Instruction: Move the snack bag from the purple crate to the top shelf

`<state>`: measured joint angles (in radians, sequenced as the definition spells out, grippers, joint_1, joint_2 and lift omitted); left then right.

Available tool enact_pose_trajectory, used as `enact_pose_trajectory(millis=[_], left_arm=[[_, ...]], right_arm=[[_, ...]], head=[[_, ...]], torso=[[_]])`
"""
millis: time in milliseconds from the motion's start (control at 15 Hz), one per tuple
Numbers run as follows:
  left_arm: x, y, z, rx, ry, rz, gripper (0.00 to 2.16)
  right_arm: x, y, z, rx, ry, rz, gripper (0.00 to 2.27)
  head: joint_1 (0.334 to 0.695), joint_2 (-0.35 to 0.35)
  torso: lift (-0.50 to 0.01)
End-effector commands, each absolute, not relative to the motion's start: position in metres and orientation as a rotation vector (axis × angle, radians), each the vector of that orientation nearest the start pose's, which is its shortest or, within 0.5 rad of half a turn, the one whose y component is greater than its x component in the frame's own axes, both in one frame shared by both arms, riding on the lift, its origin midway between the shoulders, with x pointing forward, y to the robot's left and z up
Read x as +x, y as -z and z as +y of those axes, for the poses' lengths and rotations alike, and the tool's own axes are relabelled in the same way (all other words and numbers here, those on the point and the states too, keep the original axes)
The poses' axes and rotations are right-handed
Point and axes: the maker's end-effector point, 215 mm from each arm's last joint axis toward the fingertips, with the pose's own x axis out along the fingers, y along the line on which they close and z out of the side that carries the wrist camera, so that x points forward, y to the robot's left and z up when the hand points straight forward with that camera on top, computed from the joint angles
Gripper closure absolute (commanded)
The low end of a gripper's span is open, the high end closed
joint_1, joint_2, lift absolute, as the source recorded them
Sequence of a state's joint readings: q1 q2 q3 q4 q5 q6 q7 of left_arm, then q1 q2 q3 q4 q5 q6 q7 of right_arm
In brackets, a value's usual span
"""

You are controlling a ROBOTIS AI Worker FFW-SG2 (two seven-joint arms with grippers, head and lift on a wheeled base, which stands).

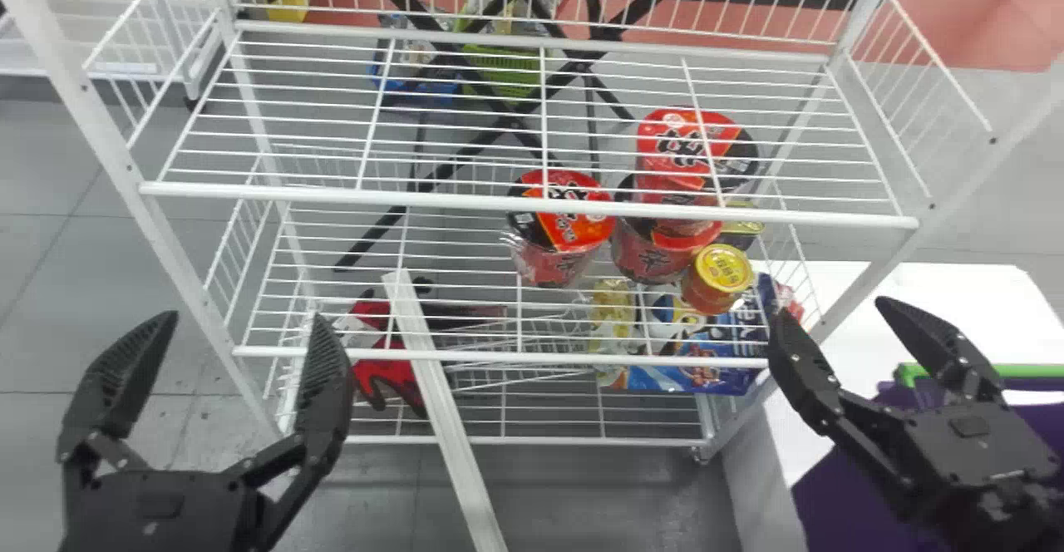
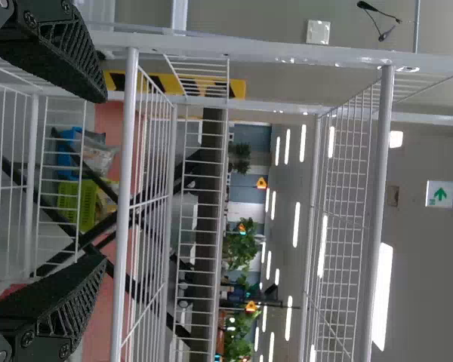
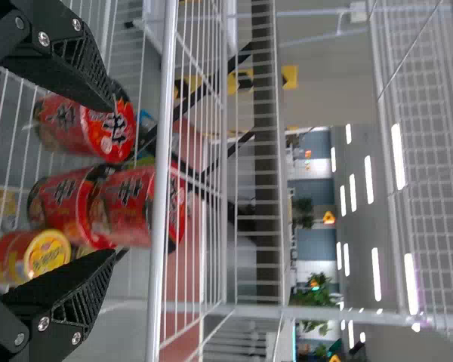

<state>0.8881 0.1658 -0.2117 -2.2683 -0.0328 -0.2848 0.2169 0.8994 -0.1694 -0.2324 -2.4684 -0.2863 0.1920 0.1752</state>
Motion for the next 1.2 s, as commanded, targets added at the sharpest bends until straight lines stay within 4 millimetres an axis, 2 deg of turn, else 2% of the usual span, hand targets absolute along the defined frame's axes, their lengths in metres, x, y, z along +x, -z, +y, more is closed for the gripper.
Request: enact_pose_trajectory(millis=[0, 267, 333, 533, 667, 733, 867, 1000, 1133], left_arm=[[0.326, 0.289, 0.168, -0.048, 0.051, -0.072, 0.06], [0.327, 0.293, 0.173, -0.049, 0.047, -0.067, 0.06], [0.327, 0.293, 0.174, -0.051, 0.045, -0.067, 0.06], [0.329, 0.294, 0.175, -0.056, 0.044, -0.067, 0.06], [0.33, 0.294, 0.175, -0.056, 0.044, -0.067, 0.06], [0.331, 0.295, 0.175, -0.057, 0.044, -0.067, 0.06], [0.333, 0.3, 0.174, -0.051, 0.048, -0.061, 0.06], [0.336, 0.305, 0.172, -0.05, 0.052, -0.055, 0.06], [0.339, 0.307, 0.169, -0.055, 0.061, -0.05, 0.06]], right_arm=[[0.336, 0.304, -0.303, 0.026, -0.117, 0.245, 0.17], [0.33, 0.296, -0.361, 0.027, -0.027, 0.236, 0.17], [0.329, 0.302, -0.376, 0.019, -0.006, 0.253, 0.17], [0.317, 0.334, -0.429, 0.039, 0.081, 0.38, 0.17], [0.293, 0.373, -0.461, 0.204, 0.115, 0.546, 0.16], [0.283, 0.383, -0.469, 0.296, 0.117, 0.593, 0.16], [0.26, 0.382, -0.489, 0.461, 0.134, 0.637, 0.16], [0.25, 0.382, -0.512, 0.488, 0.17, 0.674, 0.16], [0.243, 0.393, -0.533, 0.49, 0.184, 0.746, 0.17]], head=[[0.695, -0.159], [0.695, -0.249], [0.695, -0.286], [0.695, -0.346], [0.695, -0.35], [0.695, -0.35], [0.695, -0.35], [0.695, -0.35], [0.695, -0.35]], torso=[[-0.455], [-0.455], [-0.455], [-0.455], [-0.455], [-0.455], [-0.455], [-0.455], [-0.455]])
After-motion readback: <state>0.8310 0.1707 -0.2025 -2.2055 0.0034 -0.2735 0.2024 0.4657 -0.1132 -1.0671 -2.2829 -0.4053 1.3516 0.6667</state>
